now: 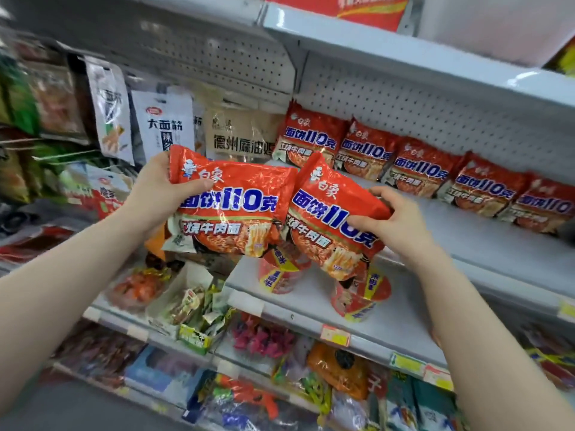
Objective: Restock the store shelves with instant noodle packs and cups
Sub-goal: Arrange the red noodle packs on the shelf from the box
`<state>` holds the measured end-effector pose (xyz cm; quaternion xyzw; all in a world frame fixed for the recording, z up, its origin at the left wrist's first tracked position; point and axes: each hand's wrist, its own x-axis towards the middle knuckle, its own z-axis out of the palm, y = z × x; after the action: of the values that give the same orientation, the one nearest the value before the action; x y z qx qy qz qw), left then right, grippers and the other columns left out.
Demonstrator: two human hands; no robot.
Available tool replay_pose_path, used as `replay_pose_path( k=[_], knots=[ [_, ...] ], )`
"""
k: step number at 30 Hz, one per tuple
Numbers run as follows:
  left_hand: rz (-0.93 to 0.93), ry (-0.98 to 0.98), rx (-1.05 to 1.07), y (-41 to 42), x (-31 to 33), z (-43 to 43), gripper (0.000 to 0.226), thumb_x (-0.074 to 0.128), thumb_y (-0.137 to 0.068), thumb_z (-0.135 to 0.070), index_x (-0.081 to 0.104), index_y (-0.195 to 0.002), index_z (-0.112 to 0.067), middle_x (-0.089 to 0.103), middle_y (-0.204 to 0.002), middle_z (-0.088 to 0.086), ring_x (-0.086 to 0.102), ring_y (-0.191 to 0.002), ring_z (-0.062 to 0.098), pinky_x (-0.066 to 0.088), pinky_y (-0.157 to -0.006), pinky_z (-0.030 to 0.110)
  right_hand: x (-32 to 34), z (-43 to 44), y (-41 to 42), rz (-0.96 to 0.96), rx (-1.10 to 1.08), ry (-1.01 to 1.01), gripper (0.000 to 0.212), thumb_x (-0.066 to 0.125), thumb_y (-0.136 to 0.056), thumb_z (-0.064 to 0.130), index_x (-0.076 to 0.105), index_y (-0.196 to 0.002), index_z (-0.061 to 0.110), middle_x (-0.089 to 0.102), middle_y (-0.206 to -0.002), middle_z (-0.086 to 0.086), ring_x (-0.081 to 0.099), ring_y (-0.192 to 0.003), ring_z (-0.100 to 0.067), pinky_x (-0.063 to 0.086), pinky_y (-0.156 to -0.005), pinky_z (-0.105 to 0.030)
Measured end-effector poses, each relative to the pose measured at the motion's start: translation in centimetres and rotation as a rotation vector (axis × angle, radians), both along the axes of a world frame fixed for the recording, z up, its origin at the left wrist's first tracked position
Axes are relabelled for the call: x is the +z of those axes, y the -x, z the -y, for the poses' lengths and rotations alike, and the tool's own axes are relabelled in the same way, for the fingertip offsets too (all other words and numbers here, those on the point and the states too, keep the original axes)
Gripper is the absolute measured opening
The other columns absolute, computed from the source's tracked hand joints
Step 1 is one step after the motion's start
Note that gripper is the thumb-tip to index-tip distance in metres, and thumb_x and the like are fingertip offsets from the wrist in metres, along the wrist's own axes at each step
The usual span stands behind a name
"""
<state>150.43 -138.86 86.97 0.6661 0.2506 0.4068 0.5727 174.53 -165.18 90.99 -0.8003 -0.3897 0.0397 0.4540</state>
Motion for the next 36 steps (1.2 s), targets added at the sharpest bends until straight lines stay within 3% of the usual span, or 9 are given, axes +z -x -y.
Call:
replay_pose_path(
  k=[3, 6, 11, 16, 21, 25, 28, 32, 36],
  knots=[
    [0.036, -0.001, -0.038, -1.6, 1.3, -1.7, 0.043, 0.080, -0.074, -0.017, 0.058, -0.110, -0.014, 0.075, -0.096, 0.005, 0.073, -0.089, 0.022, 0.059, -0.080, 0.042, 2.3, -1.9, -1.1, -0.010, -0.025, -0.094, 0.052, 0.086, -0.073, 0.020, 0.059, -0.116, 0.031, 0.065, -0.111, 0.008, 0.066, -0.095, -0.012, 0.057, -0.078, -0.034],
    [0.050, -0.017, -0.061, -3.8, 2.4, -2.5, 0.044, 0.078, -0.079, -0.014, 0.057, -0.117, -0.009, 0.073, -0.103, 0.008, 0.073, -0.091, 0.022, 0.058, -0.082, 0.043, 4.5, -3.5, -2.6, -0.019, -0.045, -0.158, 0.050, 0.085, -0.075, 0.019, 0.057, -0.115, 0.031, 0.064, -0.104, 0.013, 0.065, -0.089, -0.008, 0.053, -0.071, -0.027],
    [0.048, -0.047, -0.087, -8.1, 3.8, -3.8, 0.047, 0.079, -0.077, -0.014, 0.056, -0.118, -0.010, 0.072, -0.105, 0.009, 0.073, -0.091, 0.023, 0.058, -0.083, 0.043, 6.4, -7.1, -7.2, -0.011, -0.081, -0.221, 0.058, 0.087, -0.071, 0.019, 0.060, -0.123, 0.024, 0.068, -0.114, 0.002, 0.069, -0.093, -0.016, 0.058, -0.076, -0.035],
    [0.015, -0.049, -0.138, -12.6, 4.9, -4.9, 0.041, 0.077, -0.080, -0.017, 0.055, -0.114, -0.012, 0.073, -0.103, 0.009, 0.074, -0.087, 0.023, 0.059, -0.078, 0.043, 7.4, -11.3, -11.5, 0.053, -0.046, -0.172, 0.064, 0.087, -0.072, 0.022, 0.058, -0.128, 0.025, 0.067, -0.112, 0.005, 0.068, -0.089, -0.009, 0.056, -0.070, -0.024],
    [0.038, -0.016, -0.137, -15.8, 6.0, -6.5, 0.045, 0.077, -0.078, -0.018, 0.056, -0.116, -0.010, 0.073, -0.103, 0.010, 0.073, -0.089, 0.025, 0.058, -0.080, 0.043, 8.3, -15.8, -15.2, 0.109, 0.036, -0.137, 0.049, 0.086, -0.073, 0.022, 0.059, -0.113, 0.031, 0.067, -0.103, 0.012, 0.067, -0.090, -0.007, 0.059, -0.084, -0.035],
    [0.044, -0.014, -0.147, -17.2, 5.9, -7.6, 0.040, 0.077, -0.077, -0.014, 0.057, -0.112, -0.010, 0.074, -0.100, 0.011, 0.074, -0.088, 0.026, 0.059, -0.080, 0.045, 8.0, -19.0, -17.1, 0.150, 0.071, -0.077, 0.069, 0.088, -0.071, 0.029, 0.058, -0.133, 0.022, 0.064, -0.122, 0.007, 0.064, -0.106, -0.011, 0.054, -0.095, -0.035],
    [0.032, -0.012, -0.160, -18.0, 5.5, -8.3, 0.036, 0.077, -0.078, -0.014, 0.058, -0.107, -0.013, 0.075, -0.098, 0.011, 0.074, -0.088, 0.027, 0.059, -0.081, 0.046, 7.0, -20.6, -17.5, 0.177, 0.095, -0.016, 0.062, 0.085, -0.075, 0.026, 0.059, -0.132, 0.024, 0.057, -0.117, 0.011, 0.058, -0.107, -0.010, 0.047, -0.094, -0.026],
    [0.022, -0.013, -0.201, -18.8, 5.4, -9.0, 0.035, 0.076, -0.079, -0.014, 0.058, -0.108, -0.014, 0.075, -0.098, 0.008, 0.073, -0.089, 0.026, 0.059, -0.079, 0.043, 5.5, -21.8, -18.2, 0.232, 0.055, -0.024, 0.045, 0.078, -0.082, 0.012, 0.063, -0.123, 0.022, 0.064, -0.117, 0.004, 0.060, -0.110, -0.017, 0.048, -0.097, -0.032],
    [0.003, -0.027, -0.247, -19.6, 5.5, -9.7, 0.037, 0.077, -0.078, -0.018, 0.058, -0.109, -0.015, 0.075, -0.099, 0.007, 0.074, -0.089, 0.024, 0.058, -0.080, 0.043, 4.9, -22.3, -18.7, 0.271, -0.005, -0.034, 0.041, 0.075, -0.084, 0.011, 0.062, -0.123, 0.017, 0.064, -0.123, -0.002, 0.059, -0.110, -0.015, 0.045, -0.096, -0.027]
  ],
)
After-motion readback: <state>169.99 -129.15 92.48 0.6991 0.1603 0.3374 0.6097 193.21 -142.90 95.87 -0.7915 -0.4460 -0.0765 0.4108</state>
